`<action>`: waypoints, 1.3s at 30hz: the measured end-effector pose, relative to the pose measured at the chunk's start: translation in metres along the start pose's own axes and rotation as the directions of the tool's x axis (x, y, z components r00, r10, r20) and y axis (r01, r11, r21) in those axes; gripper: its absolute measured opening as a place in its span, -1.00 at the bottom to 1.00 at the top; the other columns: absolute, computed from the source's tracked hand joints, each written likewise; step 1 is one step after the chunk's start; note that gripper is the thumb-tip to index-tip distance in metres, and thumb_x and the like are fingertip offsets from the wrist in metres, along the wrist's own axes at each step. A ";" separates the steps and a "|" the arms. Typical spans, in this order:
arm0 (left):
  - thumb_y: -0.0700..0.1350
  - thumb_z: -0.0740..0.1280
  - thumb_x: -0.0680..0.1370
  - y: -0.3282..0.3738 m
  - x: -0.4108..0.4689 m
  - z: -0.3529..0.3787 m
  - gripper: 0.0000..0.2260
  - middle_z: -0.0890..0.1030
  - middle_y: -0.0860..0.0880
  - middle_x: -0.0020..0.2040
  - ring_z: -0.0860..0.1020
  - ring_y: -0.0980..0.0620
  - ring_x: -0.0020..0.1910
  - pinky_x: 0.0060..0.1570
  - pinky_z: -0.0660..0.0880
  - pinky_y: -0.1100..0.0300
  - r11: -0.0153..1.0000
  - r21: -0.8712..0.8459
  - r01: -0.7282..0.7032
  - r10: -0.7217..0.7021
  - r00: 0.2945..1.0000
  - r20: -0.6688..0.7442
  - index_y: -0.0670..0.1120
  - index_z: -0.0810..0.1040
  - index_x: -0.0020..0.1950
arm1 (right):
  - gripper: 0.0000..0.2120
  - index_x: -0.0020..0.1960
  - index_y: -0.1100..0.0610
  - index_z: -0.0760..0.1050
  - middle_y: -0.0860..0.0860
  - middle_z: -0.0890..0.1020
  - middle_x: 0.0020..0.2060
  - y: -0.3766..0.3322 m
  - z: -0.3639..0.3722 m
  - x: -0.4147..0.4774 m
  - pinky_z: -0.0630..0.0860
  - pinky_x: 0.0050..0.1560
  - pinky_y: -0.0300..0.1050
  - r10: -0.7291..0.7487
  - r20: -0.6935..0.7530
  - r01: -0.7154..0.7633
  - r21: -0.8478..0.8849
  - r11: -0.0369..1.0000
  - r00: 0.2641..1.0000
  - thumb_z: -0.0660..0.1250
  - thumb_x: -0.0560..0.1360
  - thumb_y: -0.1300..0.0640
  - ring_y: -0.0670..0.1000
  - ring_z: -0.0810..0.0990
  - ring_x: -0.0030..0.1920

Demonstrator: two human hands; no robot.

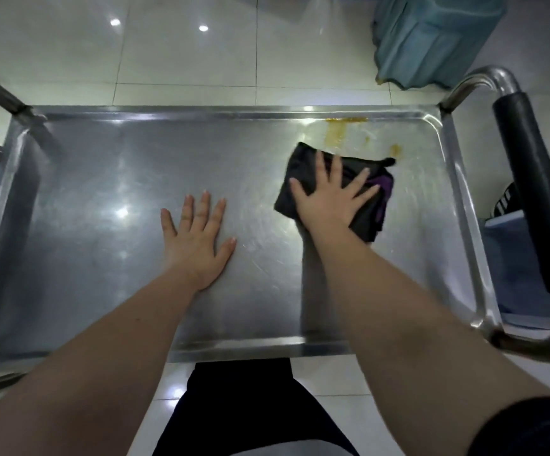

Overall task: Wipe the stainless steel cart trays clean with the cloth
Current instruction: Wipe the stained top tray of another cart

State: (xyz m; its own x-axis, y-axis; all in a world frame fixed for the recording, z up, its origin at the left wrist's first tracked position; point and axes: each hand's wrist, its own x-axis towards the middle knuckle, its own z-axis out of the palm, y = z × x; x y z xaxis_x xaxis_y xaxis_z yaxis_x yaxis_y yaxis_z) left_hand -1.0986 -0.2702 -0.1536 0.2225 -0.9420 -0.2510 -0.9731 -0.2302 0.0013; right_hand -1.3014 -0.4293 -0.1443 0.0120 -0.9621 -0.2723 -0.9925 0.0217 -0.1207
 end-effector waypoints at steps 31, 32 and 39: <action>0.39 -0.24 0.54 -0.019 -0.015 0.005 -0.30 -0.19 0.05 0.61 -0.22 -0.03 0.58 0.48 -0.27 -0.21 1.000 -0.021 -0.010 0.009 0.999 -0.050 0.08 -0.28 0.59 | -0.30 0.52 -0.36 -0.13 -0.18 0.03 0.58 0.037 -0.022 0.042 -0.34 0.37 0.47 -0.278 0.003 0.274 -0.173 0.946 0.961 -0.14 0.43 -0.52 0.27 -0.14 0.56; 0.39 -0.25 0.54 -0.019 -0.015 0.005 -0.30 -0.19 0.06 0.61 -0.22 -0.03 0.58 0.48 -0.27 -0.21 1.000 -0.025 -0.015 0.014 0.999 -0.049 0.09 -0.28 0.59 | -0.30 0.53 -0.36 -0.13 -0.18 0.01 0.58 0.060 -0.028 0.051 -0.32 0.38 0.47 -0.185 -0.006 0.182 -0.150 0.972 0.983 -0.15 0.43 -0.53 0.26 -0.14 0.55; 0.40 -0.27 0.53 -0.021 -0.016 0.005 -0.32 -0.27 0.08 0.59 -0.30 -0.01 0.56 0.47 -0.33 -0.20 0.999 -0.032 -0.026 0.026 1.000 -0.017 0.14 -0.36 0.56 | -0.28 0.54 -0.31 -0.18 -0.15 -0.08 0.59 0.088 -0.032 0.055 -0.30 0.38 0.49 0.172 0.011 -0.171 -0.033 0.985 0.985 -0.21 0.44 -0.51 0.31 -0.18 0.54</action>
State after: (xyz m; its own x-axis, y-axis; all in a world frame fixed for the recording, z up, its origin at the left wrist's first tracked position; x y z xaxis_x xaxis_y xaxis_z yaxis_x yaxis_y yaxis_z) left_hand -1.0817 -0.2486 -0.1544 0.1982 -0.9516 -0.2348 -0.9763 -0.2130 0.0391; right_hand -1.3924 -0.4893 -0.1391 -0.1572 -0.9412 -0.2990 -0.9834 0.1771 -0.0404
